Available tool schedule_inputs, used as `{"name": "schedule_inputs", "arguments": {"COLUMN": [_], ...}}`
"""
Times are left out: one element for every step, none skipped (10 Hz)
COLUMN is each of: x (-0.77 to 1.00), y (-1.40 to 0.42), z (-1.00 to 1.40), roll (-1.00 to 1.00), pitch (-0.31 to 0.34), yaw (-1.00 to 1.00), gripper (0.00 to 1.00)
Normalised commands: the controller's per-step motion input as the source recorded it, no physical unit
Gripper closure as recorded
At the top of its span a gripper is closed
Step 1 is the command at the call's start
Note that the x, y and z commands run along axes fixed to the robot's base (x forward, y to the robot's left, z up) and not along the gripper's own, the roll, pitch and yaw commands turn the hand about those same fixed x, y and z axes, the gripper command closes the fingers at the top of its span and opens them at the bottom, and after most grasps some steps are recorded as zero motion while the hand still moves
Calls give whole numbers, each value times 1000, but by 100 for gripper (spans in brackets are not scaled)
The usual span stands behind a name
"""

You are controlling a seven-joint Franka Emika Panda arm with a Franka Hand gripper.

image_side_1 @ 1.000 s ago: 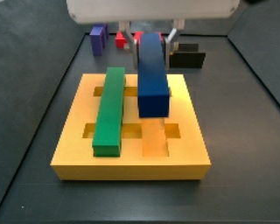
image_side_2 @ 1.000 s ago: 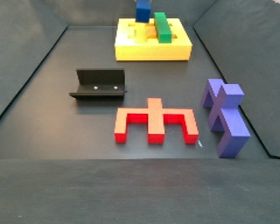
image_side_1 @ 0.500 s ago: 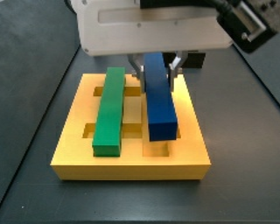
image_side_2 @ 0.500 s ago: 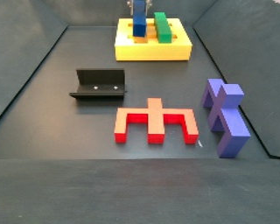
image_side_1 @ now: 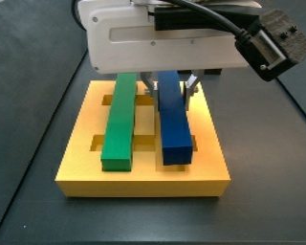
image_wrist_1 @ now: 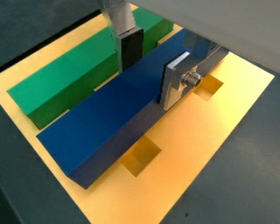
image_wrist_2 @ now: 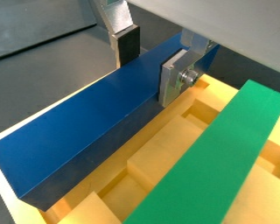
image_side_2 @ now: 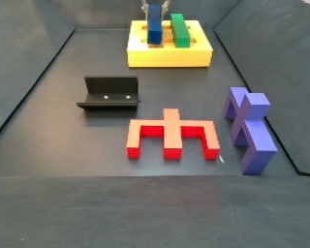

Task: Pick up the blue object. Move up. Move to above the board. Insert the blue object.
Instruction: Insert the blue object.

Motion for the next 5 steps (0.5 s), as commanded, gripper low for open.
{"name": "schedule_inputs", "arguments": {"x": [31,0,-31,-103,0], "y": [0,0,0,0,0], "z": [-160,-131,-114,-103,-114], "roll": [147,137,129,94,119], "pitch": [0,0,0,-20,-1], "yaw": [31,29,20,0,34], "gripper": [100,100,100,100,100]}}
